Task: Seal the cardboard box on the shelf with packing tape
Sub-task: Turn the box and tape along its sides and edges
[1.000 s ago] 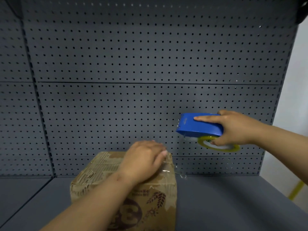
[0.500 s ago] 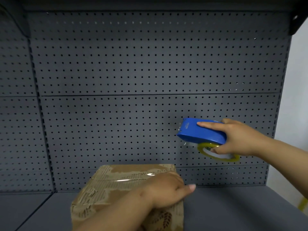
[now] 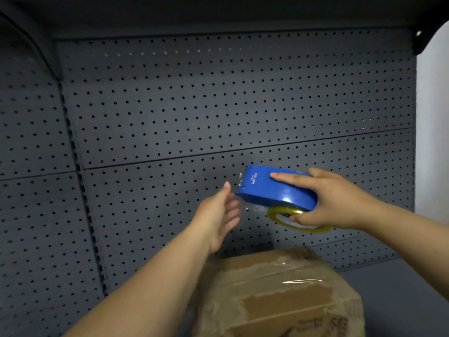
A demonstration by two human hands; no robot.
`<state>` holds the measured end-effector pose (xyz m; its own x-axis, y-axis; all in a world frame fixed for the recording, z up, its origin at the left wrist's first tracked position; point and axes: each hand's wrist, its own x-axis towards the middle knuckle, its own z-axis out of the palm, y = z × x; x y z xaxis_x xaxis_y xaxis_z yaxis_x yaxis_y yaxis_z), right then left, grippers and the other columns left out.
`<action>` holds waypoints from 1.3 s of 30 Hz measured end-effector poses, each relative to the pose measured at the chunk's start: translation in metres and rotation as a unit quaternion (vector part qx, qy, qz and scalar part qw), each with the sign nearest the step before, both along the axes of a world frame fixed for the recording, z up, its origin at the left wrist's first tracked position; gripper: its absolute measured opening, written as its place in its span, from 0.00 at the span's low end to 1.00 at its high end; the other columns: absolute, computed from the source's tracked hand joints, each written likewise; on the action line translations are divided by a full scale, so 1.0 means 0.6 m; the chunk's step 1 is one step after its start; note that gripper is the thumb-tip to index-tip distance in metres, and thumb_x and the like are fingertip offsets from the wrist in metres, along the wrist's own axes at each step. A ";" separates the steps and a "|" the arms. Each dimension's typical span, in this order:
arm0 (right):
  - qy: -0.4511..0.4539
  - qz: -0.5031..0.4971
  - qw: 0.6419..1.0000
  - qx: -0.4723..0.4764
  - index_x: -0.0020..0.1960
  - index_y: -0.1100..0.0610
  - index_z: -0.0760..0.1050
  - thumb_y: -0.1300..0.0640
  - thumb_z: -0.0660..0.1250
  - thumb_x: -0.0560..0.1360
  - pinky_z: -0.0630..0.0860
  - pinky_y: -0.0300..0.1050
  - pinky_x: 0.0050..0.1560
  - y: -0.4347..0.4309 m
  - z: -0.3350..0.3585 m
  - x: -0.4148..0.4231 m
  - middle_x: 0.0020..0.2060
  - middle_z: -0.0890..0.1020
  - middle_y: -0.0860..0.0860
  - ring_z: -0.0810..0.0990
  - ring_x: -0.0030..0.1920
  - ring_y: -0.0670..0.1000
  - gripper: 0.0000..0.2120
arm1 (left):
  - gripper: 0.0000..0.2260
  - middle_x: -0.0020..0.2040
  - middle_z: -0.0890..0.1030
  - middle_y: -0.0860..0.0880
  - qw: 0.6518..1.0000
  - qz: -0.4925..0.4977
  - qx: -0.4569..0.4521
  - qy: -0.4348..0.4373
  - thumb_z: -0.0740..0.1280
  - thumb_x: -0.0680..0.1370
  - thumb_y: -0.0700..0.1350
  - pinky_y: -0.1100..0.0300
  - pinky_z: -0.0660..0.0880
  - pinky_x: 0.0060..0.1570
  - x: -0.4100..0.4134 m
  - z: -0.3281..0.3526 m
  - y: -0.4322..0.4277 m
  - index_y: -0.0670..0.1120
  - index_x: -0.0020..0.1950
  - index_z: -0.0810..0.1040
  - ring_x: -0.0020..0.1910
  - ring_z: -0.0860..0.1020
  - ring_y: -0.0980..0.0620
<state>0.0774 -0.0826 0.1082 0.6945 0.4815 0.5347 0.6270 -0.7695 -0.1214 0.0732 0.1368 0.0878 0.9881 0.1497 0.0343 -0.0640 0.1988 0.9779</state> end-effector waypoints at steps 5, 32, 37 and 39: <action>-0.024 -0.006 1.000 0.016 0.60 0.18 0.47 0.32 0.63 0.62 0.68 0.37 0.43 0.086 -0.025 -0.052 0.46 0.68 0.46 0.70 0.45 0.45 0.34 | 0.12 0.48 0.83 0.44 0.994 -0.110 -0.017 -0.002 0.60 0.79 0.53 0.55 0.77 0.49 -0.011 0.034 0.085 0.44 0.48 0.75 0.46 0.82 0.48; 0.035 -0.168 0.985 0.033 0.64 0.21 0.42 0.26 0.67 0.52 0.73 0.47 0.48 0.250 -0.052 -0.381 0.43 0.64 0.44 0.69 0.44 0.50 0.48 | 0.07 0.32 0.80 0.48 0.967 -0.252 0.041 0.009 0.61 0.78 0.36 0.67 0.76 0.26 -0.182 0.019 0.205 0.42 0.41 0.76 0.26 0.78 0.57; 0.056 -0.225 0.973 0.001 0.67 0.29 0.43 0.36 0.74 0.57 0.75 0.50 0.50 0.268 -0.046 -0.407 0.50 0.68 0.51 0.71 0.48 0.53 0.51 | 0.05 0.30 0.82 0.48 0.972 -0.223 0.075 -0.010 0.62 0.77 0.35 0.65 0.77 0.27 -0.196 0.007 0.198 0.41 0.45 0.76 0.32 0.78 0.54; 0.052 -0.241 0.969 -0.002 0.67 0.30 0.43 0.43 0.74 0.61 0.77 0.50 0.48 0.274 -0.049 -0.408 0.50 0.68 0.52 0.72 0.46 0.54 0.48 | 0.06 0.36 0.80 0.46 0.974 -0.214 0.070 -0.011 0.62 0.77 0.35 0.65 0.77 0.26 -0.193 0.001 0.195 0.40 0.54 0.74 0.34 0.78 0.53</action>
<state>-0.1677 0.0819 0.0786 0.8894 0.0893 0.4483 0.1784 -0.9708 -0.1605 -0.0425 0.2537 0.0882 0.9576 -0.2845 0.0459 -0.0252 0.0758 0.9968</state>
